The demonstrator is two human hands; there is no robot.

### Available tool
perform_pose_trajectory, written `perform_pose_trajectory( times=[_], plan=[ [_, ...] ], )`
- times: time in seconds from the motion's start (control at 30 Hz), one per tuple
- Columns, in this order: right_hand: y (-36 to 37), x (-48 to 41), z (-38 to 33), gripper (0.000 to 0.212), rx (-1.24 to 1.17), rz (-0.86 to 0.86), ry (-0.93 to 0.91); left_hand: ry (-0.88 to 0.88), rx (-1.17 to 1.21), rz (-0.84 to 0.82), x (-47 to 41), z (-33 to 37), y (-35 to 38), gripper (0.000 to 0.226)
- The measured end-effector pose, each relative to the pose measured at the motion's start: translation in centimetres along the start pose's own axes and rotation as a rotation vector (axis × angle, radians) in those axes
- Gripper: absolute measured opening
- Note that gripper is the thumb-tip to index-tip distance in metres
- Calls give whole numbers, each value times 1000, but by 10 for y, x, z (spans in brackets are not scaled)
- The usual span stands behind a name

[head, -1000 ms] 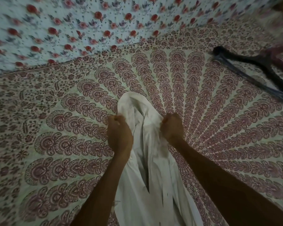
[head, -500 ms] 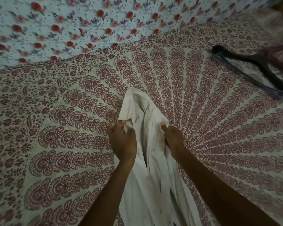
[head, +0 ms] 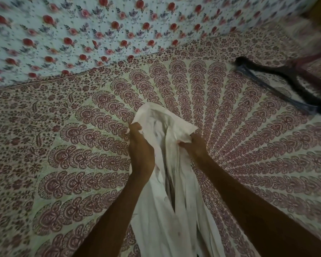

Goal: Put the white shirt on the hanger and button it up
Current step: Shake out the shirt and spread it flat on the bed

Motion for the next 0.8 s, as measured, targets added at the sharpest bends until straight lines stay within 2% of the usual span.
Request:
perform_pose_trajectory(
  times=[0.03,0.13,0.17,0.23,0.33,0.47,0.5,0.57,0.6,0.63,0.67,0.7,0.77,0.8],
  plan=[
    [0,0,0,18,47,21,-38,33,-21,-24,4,0,0,42],
    [-11,9,-9,25,33,234,-149,60,-74,-82,11,-5,-3,48],
    [-15,13,-13,21,-1,281,-169,36,-70,-73,10,-8,-6,49],
    [-23,22,-25,14,-65,269,-234,-45,-54,-75,3,-13,-8,49],
    [-38,43,-49,20,12,139,-312,-154,2,-213,-6,-2,-8,36],
    [-69,77,-78,24,173,200,-394,-70,5,-371,-7,35,-18,37],
    [-72,81,-83,25,156,109,-413,-57,71,-459,-5,42,-17,41],
    [-62,88,-81,30,3,-314,-374,-129,344,-607,1,46,-16,46],
    [-55,89,-75,32,-47,-508,-327,-193,462,-595,1,42,-16,48],
    [-48,87,-64,31,-55,-603,-292,-259,533,-525,2,29,-17,46],
    [-42,82,-55,29,-63,-601,-278,-322,542,-425,3,14,-20,39],
    [-38,74,-44,28,-49,-505,-245,-363,468,-320,5,-2,-24,32],
    [-32,53,-18,31,12,-169,-174,-362,112,-192,11,-37,-29,25],
    [-28,44,-7,28,89,-45,-139,-354,-17,-187,14,-52,-29,20]
  ],
)
Point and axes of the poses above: each hand's wrist, its own x-axis away from the middle knuckle, its own y-axis out of the palm, z = x × y, the point moved 5 cm from there along -x, towards the middle knuckle, and after that the axes turned 15 degrees about x, right-handed, at the moved point
